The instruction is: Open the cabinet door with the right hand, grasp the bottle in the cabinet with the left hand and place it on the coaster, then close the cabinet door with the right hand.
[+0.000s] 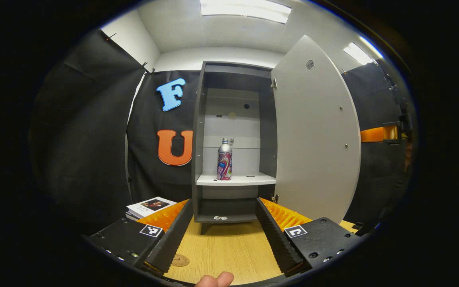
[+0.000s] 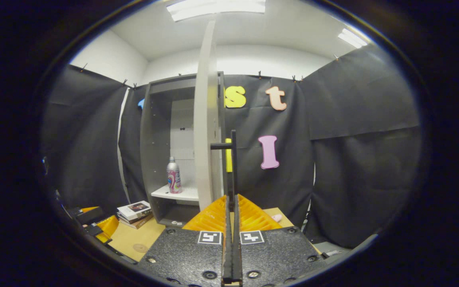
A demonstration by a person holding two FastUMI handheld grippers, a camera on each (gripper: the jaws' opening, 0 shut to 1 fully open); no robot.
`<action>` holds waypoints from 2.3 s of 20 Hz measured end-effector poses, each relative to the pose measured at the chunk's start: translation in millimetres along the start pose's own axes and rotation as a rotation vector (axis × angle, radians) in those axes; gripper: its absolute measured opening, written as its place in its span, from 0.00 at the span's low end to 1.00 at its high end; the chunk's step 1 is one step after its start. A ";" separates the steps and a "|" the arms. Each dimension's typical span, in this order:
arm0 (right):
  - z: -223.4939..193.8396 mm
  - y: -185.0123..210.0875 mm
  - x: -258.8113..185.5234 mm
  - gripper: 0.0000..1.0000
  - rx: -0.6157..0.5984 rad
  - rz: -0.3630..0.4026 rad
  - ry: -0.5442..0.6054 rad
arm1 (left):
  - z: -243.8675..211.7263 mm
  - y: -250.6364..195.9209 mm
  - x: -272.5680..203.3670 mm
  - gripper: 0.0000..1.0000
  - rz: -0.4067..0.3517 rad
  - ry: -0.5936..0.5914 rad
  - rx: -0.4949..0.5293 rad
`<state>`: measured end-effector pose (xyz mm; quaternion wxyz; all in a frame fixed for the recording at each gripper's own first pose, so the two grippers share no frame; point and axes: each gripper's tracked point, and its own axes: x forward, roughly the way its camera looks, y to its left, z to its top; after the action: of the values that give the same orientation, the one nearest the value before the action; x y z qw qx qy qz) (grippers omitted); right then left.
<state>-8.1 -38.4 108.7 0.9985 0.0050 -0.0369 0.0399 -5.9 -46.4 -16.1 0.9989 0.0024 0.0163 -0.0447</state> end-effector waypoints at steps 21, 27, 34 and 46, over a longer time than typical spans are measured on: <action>-53.8 78.0 26.5 0.67 0.040 0.119 0.050 | -1.6 11.2 -4.8 0.95 0.018 0.006 0.012; -57.8 83.2 30.5 0.86 0.011 0.124 0.044 | 18.3 7.8 22.8 0.95 -0.010 -0.042 0.018; -58.1 82.8 32.2 0.86 0.009 0.136 0.041 | 75.6 -5.4 114.8 0.95 -0.079 -0.138 0.034; -73.4 89.1 44.3 0.86 -0.006 0.130 0.096 | 56.8 0.4 302.0 0.95 -0.025 -0.091 0.075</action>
<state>34.3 54.9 39.4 0.9944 -0.0022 0.0106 0.1050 296.6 -73.3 30.7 0.9971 0.0377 -0.0310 -0.0576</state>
